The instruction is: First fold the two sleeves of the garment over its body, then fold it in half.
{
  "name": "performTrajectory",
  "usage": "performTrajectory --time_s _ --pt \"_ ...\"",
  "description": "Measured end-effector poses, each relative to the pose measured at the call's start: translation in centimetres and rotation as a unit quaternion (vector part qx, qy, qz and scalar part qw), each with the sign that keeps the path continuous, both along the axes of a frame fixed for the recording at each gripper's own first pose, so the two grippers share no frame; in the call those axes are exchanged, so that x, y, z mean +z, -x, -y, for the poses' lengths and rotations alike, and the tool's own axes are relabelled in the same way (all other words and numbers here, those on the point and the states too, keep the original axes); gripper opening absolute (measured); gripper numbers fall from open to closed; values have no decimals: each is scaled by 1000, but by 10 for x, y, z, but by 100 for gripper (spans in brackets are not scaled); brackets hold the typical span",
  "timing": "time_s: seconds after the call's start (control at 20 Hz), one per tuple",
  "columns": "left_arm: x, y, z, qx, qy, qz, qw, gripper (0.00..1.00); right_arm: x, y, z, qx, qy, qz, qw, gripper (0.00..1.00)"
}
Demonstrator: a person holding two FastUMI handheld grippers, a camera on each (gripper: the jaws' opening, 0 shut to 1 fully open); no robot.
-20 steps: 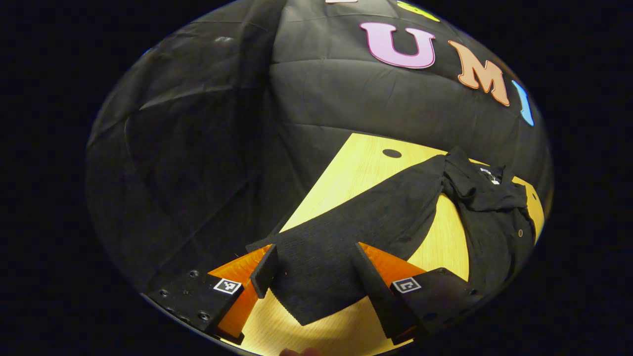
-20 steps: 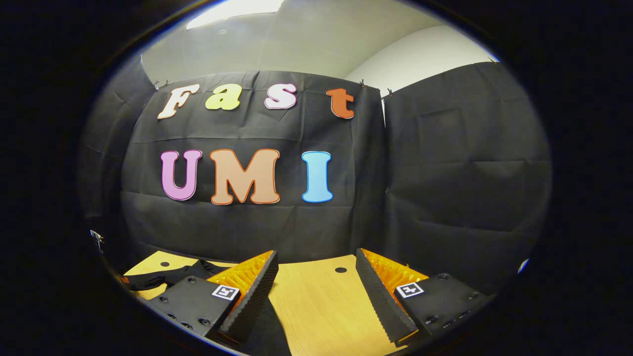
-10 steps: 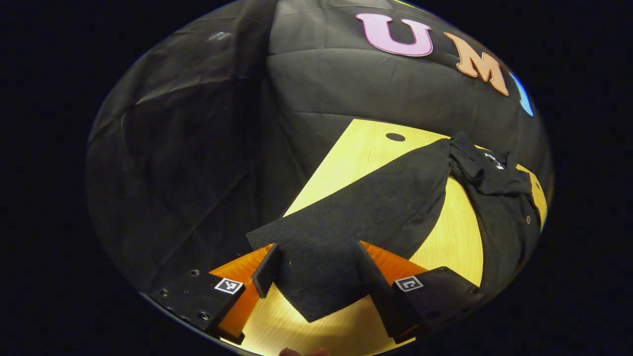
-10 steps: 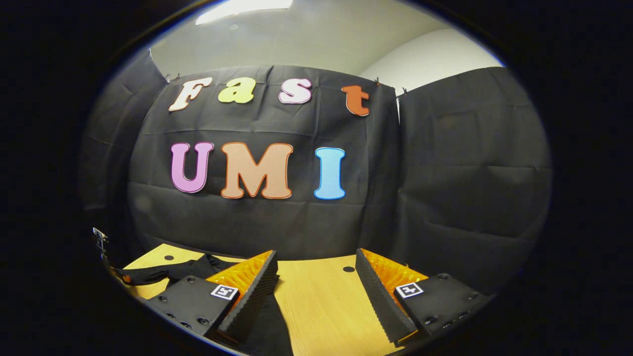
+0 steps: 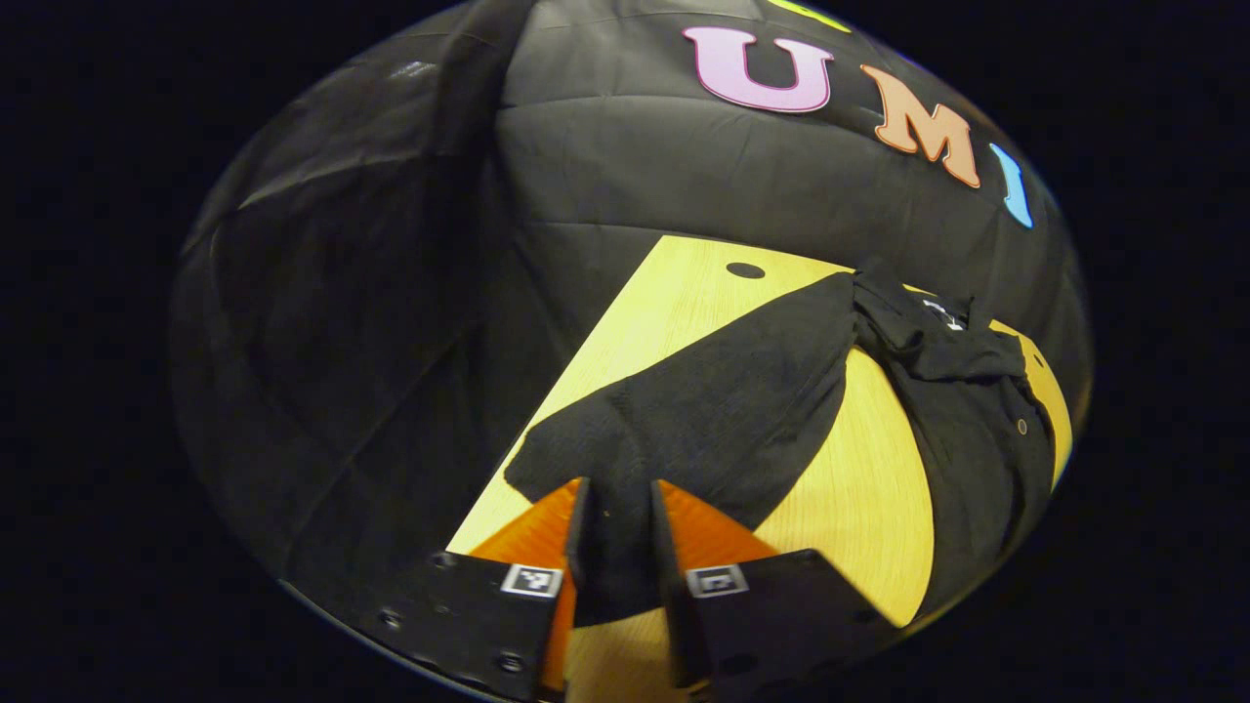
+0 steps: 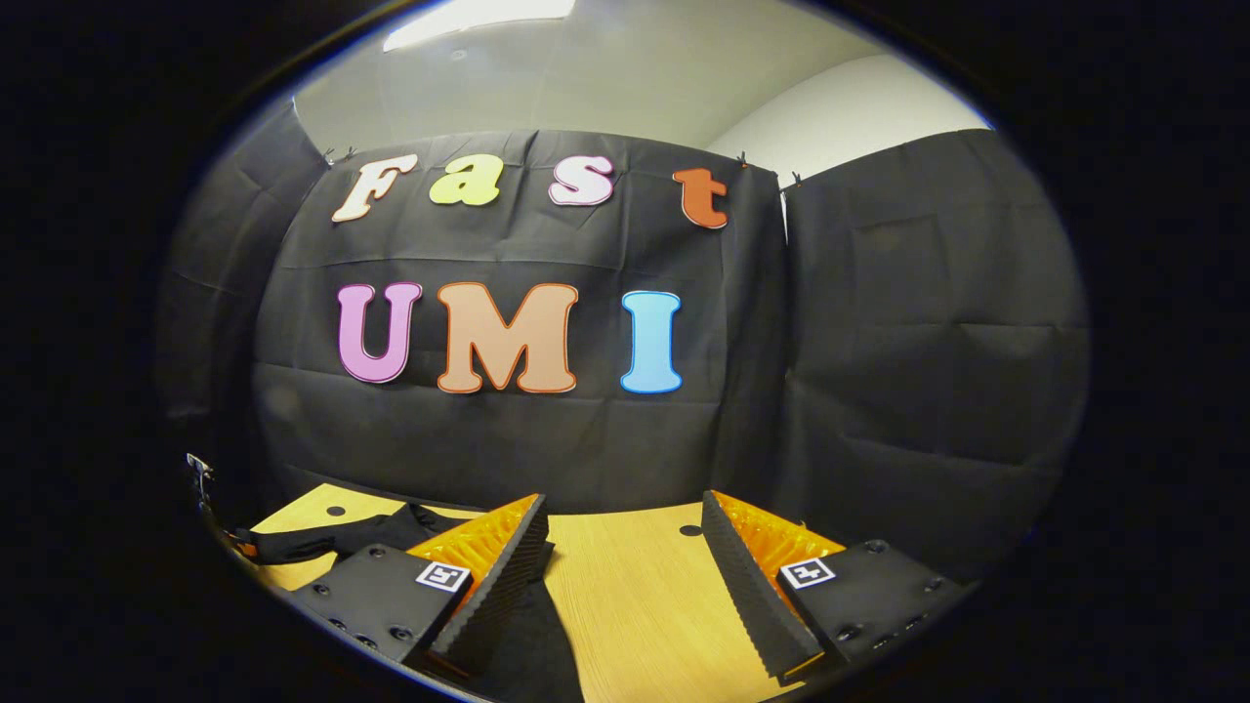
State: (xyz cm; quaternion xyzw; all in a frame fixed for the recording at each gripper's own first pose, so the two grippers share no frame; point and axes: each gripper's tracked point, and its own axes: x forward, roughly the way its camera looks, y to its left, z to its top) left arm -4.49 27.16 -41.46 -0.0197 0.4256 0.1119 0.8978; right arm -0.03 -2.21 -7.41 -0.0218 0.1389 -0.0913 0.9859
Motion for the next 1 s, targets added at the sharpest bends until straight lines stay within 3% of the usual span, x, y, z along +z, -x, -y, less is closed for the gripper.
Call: performTrajectory --time_s 0.05,0.2,0.5,0.75,1.0 --pt "1 -1 2 10 7 1 1000 1 1 0 0 1 2 0 1000 99" --pt "6 -5 6 23 11 6 1000 0 5 0 1 1 8 8 1000 99" --pt "68 -52 24 -16 -8 86 996 0 7 -1 -3 6 -1 20 1000 99" --pt "128 -101 46 -30 4 142 989 0 5 -5 0 14 2 19 1000 98" --pt "165 -140 112 -96 9 171 980 0 3 -3 -2 0 -1 25 1000 100"
